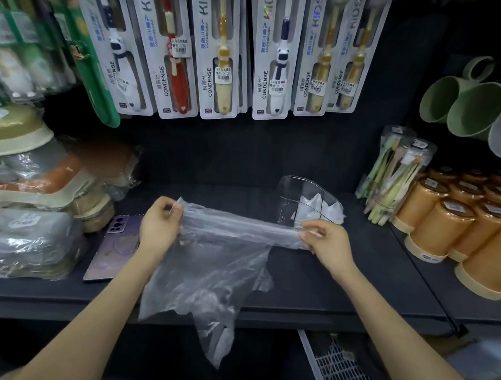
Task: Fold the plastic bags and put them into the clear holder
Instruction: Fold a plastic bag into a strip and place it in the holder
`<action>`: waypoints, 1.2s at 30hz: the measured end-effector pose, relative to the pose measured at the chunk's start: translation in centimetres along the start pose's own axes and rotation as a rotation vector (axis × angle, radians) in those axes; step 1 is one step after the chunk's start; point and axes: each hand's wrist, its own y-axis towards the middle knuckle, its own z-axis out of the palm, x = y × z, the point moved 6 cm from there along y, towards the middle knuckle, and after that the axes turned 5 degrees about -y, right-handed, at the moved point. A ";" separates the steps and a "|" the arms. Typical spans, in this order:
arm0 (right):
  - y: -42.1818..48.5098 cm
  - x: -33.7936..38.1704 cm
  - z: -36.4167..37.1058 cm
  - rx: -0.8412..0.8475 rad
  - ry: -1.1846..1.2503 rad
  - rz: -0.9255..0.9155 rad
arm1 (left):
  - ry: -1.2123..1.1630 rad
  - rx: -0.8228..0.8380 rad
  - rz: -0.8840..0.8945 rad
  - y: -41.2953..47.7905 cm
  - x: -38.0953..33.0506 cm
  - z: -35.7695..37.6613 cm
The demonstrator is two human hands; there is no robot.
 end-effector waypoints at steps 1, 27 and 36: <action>0.8 0.0 0.1 -0.027 -0.081 -0.035 | 0.051 0.015 0.022 0.3 0.2 0.5; -10.2 2.4 3.6 0.234 -0.649 -0.178 | -0.066 0.371 -0.585 -9.3 0.9 0.9; -8.8 1.2 0.9 0.165 -0.120 0.047 | -0.414 0.150 -0.600 -8.9 0.8 0.7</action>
